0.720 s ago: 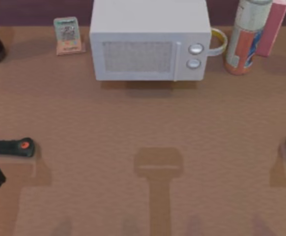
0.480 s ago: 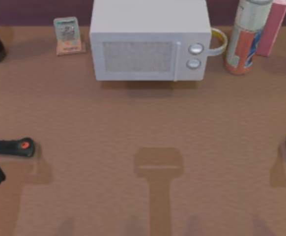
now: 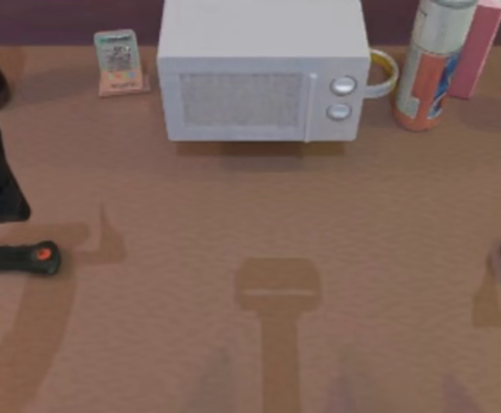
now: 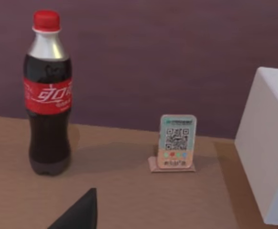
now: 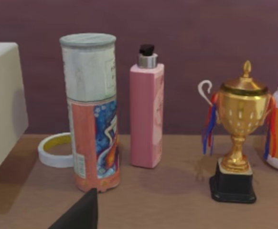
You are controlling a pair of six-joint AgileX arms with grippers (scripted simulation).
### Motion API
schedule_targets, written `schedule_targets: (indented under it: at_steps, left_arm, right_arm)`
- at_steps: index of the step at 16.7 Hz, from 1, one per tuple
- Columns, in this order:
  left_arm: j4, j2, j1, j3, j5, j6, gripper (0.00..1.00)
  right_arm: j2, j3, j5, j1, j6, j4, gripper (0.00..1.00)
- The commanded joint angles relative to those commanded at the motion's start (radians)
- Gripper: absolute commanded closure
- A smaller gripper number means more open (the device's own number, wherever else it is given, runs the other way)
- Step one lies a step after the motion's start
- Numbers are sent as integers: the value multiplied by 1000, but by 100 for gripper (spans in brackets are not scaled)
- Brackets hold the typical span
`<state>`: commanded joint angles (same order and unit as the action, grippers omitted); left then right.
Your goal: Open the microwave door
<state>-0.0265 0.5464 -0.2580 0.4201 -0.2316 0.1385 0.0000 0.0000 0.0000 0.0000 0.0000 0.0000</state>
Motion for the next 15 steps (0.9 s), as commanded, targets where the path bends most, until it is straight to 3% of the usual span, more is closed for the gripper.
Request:
schedule_targets:
  at_steps: [10, 15]
  left_arm:
    - [-24, 1014, -437, 721, -379, 239, 0]
    - [-38, 1378, -588, 967, -513, 321, 0]
  right_arm:
    - [0, 0, 0, 0, 0, 0, 0]
    - [0, 0, 0, 0, 0, 0, 0]
